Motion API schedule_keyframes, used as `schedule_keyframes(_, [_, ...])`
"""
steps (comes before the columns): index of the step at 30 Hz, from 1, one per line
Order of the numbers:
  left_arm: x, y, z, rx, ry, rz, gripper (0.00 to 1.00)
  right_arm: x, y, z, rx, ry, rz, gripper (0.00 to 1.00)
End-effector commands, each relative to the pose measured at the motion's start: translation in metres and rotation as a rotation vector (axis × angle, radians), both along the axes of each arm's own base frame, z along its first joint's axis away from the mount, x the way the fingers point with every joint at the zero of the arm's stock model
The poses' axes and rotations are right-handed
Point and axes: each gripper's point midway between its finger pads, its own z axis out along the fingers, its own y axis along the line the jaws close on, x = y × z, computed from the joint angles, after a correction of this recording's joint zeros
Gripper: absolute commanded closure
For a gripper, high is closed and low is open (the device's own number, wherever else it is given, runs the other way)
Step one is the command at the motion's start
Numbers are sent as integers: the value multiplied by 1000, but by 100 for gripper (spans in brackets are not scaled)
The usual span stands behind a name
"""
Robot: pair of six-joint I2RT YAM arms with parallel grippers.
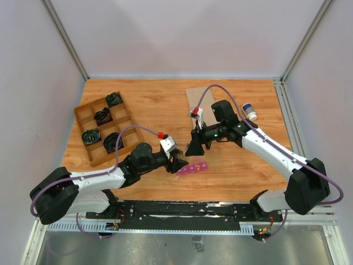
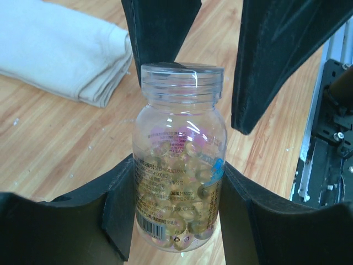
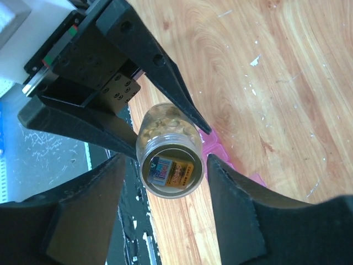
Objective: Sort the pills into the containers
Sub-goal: Screw the lid of the pill bottle onto the pill bottle.
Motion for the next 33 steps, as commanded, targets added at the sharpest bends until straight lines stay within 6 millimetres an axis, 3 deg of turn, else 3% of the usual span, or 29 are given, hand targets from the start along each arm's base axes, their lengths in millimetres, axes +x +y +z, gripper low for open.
schedule_keyframes(1, [3,-9,27,-101,-89,-19,100,-5,-2,25,100,14,31,32])
schedule_keyframes(7, [-12,-9,13,-103,-56,-80,100,-12,-15,50,192,-47,80,12])
schedule_keyframes(17, [-43,-11,21,-161,-33,-217,100,-7,-41,60,229,-205,136,4])
schedule_keyframes(23, [-69,-14,18,-167,10,-346,100,-52,-48,73,397,-474,386,1])
schedule_keyframes(27, [-77,-16,17,-166,27,-389,100,-83,-55,66,509,-677,521,1])
schedule_keyframes(33, [-81,-21,19,-165,32,-424,100,-93,-61,45,462,-764,609,0])
